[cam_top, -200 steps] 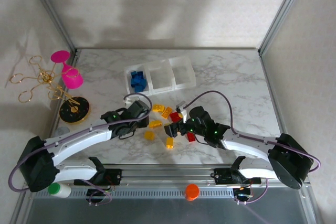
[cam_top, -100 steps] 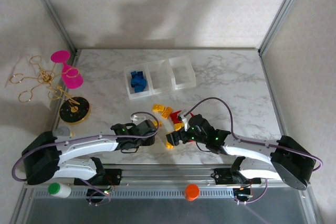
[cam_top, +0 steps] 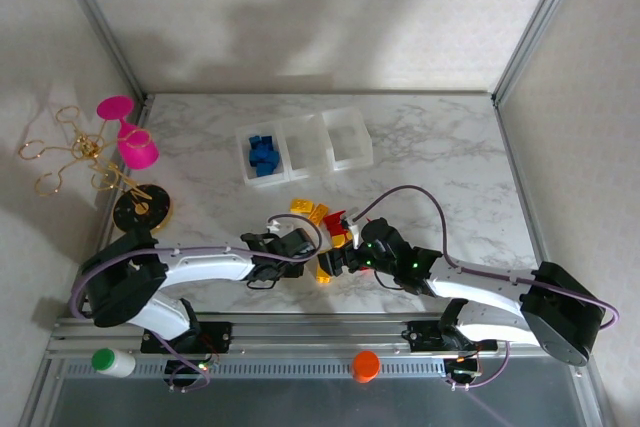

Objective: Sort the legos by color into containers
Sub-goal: Pick up the lego from the middle-left of the table, then place the lego in the container.

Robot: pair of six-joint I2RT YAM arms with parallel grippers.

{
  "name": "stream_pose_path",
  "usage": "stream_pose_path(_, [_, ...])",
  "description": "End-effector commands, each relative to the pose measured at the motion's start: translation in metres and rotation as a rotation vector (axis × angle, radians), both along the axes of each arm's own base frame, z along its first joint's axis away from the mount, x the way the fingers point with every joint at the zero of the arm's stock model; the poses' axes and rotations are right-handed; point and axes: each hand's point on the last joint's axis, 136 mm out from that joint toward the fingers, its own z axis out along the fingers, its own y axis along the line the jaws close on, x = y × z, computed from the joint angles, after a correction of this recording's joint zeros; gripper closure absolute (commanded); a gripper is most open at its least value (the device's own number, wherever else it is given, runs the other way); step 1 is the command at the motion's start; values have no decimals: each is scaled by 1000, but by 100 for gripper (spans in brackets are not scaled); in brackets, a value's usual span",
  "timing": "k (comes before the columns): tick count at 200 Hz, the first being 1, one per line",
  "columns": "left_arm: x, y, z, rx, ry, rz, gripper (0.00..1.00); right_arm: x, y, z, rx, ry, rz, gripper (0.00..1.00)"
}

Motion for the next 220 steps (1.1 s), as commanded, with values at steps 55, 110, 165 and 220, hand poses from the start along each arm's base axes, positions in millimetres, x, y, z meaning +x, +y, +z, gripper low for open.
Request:
stream_pose_path(55, [5, 4, 20, -29, -63, 39, 61, 8, 3, 10, 18, -41, -27, 1])
stream_pose_path(110, [31, 12, 82, -53, -199, 71, 61, 27, 8, 21, 37, -17, -30, 1])
stream_pose_path(165, [108, 8, 149, -62, -315, 121, 61, 59, 0, 45, 96, -73, -73, 1])
stream_pose_path(220, [204, -12, 176, -64, -373, 182, 61, 109, -27, 63, 135, -132, -195, 1])
